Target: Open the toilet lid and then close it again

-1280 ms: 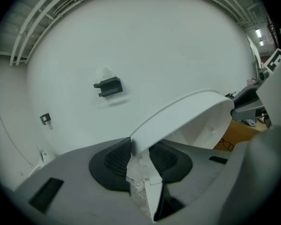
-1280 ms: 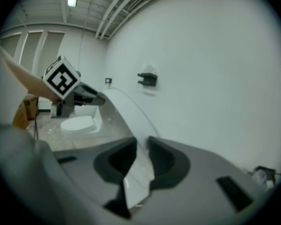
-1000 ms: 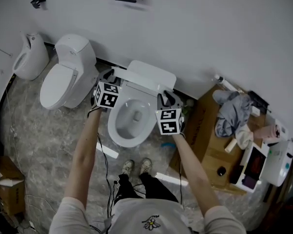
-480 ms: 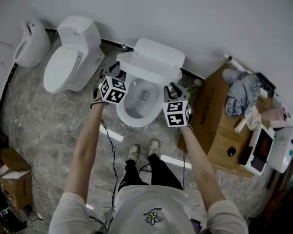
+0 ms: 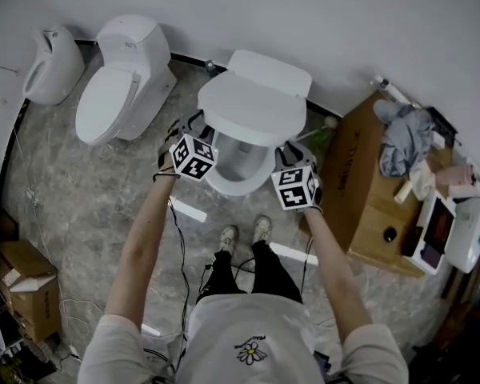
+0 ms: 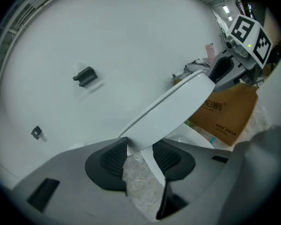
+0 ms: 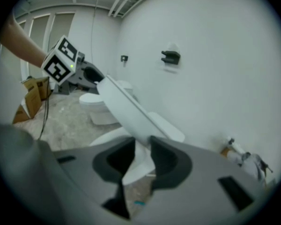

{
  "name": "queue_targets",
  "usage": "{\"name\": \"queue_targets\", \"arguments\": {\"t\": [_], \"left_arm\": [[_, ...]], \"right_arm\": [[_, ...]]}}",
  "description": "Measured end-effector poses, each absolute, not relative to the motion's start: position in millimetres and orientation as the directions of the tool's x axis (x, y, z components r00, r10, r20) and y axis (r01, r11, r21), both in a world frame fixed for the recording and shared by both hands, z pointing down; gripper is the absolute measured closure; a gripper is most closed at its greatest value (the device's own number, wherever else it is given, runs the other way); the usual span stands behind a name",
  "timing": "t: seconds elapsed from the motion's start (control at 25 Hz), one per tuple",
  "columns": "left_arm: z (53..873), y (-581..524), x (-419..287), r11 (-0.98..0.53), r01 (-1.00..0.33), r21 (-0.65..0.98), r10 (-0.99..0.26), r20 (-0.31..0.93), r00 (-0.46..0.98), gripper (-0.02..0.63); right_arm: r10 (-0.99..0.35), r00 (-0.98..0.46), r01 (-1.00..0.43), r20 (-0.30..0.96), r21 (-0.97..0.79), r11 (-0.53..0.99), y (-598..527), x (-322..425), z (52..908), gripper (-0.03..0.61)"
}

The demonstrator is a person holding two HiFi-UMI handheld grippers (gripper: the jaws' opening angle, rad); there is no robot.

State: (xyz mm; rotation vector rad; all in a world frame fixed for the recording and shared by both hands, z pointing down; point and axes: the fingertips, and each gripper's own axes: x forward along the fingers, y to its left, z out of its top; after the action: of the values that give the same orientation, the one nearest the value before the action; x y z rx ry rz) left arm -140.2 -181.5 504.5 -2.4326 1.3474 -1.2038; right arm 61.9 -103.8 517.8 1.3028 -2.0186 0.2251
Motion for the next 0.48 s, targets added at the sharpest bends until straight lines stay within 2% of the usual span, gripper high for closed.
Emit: {"name": "queue_targets", "arguments": {"t": [0.48], "left_arm": [[553.3,-136.0,-155.5,-0.687,-0.593,-0.421,-0.675,0.671,0.306,0.395]], "right_arm": [[-0.637,-0.224,-0.808,0.738,0.225,0.545,-63.4,47.6,564.2,0.449]]}}
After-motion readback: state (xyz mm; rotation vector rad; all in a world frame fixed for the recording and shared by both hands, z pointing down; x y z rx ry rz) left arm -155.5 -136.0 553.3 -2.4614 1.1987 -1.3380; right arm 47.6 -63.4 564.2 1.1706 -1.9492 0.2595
